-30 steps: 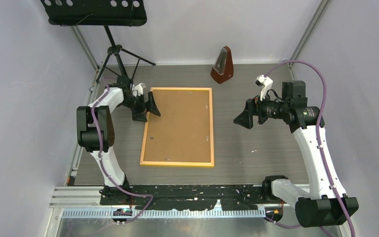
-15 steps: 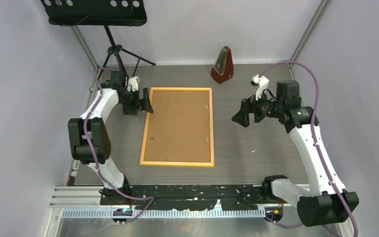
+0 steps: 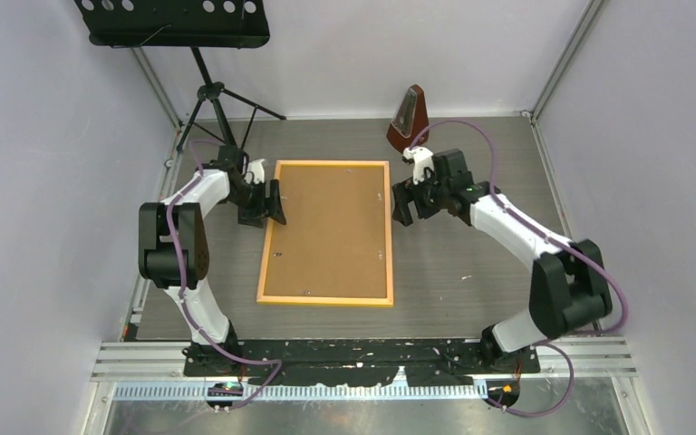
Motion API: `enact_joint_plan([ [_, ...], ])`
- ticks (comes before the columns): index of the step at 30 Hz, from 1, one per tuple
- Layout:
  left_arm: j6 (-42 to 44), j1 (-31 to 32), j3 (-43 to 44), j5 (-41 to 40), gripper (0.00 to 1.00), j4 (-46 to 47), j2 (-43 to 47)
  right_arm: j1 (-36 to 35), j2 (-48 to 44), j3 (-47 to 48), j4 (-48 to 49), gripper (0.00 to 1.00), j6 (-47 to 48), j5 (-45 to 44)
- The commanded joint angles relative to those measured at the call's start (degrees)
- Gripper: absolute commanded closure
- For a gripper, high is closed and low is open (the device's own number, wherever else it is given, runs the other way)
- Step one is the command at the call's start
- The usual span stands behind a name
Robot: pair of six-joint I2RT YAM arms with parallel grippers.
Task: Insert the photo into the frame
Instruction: Place the photo frame item in the photo frame, then move the photo frame to the center of the board.
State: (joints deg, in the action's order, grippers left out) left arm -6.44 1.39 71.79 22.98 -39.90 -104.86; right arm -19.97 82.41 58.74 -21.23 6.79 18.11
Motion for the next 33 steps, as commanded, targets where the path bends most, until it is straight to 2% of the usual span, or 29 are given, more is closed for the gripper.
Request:
enact_joint_plan([
  [1, 1.25, -0.07, -1.38, 3.88, 0.29, 3.05, 0.52, -1.2, 7.24, 1.4, 10.17, 0.13, -5.43, -5.48],
  [9, -0.06, -0.07, -4.07, 7.19, 0.39, 4.53, 1.6, -2.68, 20.62, 6.41, 9.91, 0.21, -10.46, -2.27],
  [13, -0.67, -0.07, -4.89, 9.3, 0.43, 4.66, 1.52, -2.71, 22.37, 6.74, 9.97, 0.27, -10.82, -1.48],
  [17, -1.02, 0.06, -5.89, 10.78, 0.49, 5.35, 1.61, -2.84, 23.12, 6.57, 10.15, 0.37, -11.31, -0.5],
  [24, -1.03, 2.54, -7.32, 12.33, 0.54, 5.36, 2.32, -3.06, 22.47, 5.22, 8.47, 0.63, -10.24, -0.67],
  [33, 0.28, 10.61, -8.16, 13.75, 0.5, 4.39, 2.28, -1.16, 14.54, -0.47, 4.11, 0.77, -3.17, 1.59],
])
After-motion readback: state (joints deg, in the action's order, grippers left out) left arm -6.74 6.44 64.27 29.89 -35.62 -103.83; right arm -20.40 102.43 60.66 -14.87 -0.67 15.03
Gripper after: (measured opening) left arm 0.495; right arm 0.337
